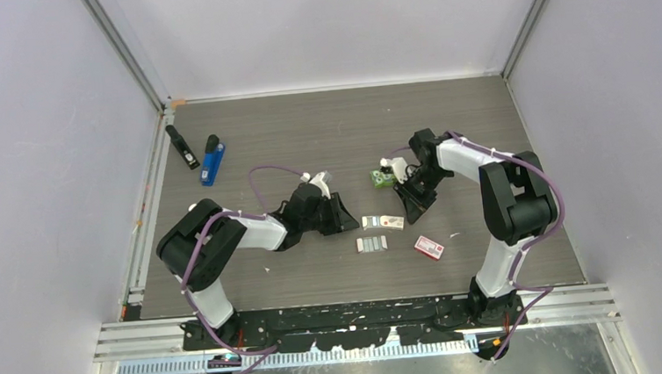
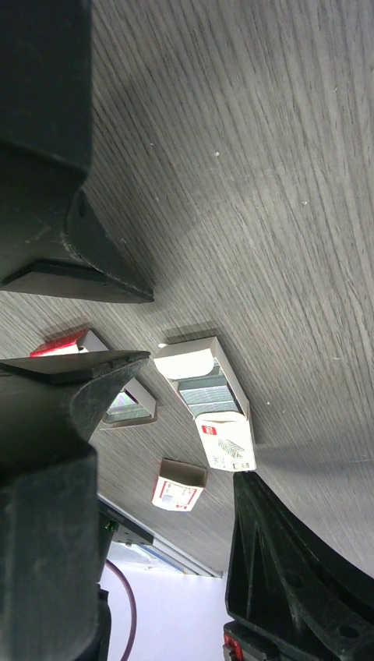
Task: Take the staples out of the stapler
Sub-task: Close the staple box at the center of the board.
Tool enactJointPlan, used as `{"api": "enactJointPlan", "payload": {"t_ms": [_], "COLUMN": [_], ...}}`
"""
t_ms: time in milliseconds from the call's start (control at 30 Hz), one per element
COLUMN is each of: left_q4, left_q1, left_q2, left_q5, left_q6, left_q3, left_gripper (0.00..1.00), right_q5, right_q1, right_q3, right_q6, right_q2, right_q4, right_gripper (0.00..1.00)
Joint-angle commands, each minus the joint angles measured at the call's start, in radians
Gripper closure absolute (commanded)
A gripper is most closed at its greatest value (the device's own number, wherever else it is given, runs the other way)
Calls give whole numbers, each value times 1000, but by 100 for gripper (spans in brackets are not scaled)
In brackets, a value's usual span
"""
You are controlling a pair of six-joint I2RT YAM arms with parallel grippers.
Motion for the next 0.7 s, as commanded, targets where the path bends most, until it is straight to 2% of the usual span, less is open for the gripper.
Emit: {"api": "enactJointPlan", "payload": {"t_ms": [0,667], "left_q4": [-12,-22], "left_q1": [3,3], "left_q2": [-23,-46], "left_q5": [0,6], "left_q6": [1,8], "left_q3": [16,27], "left_gripper": [70,70], "right_q5": [-17,-22], "right_q1": [-6,-4], "right_q3": [26,43], "right_q6": [23,134], "right_q2": [14,78], "right_q4": [-42,-4], "right_gripper": [89,89]}}
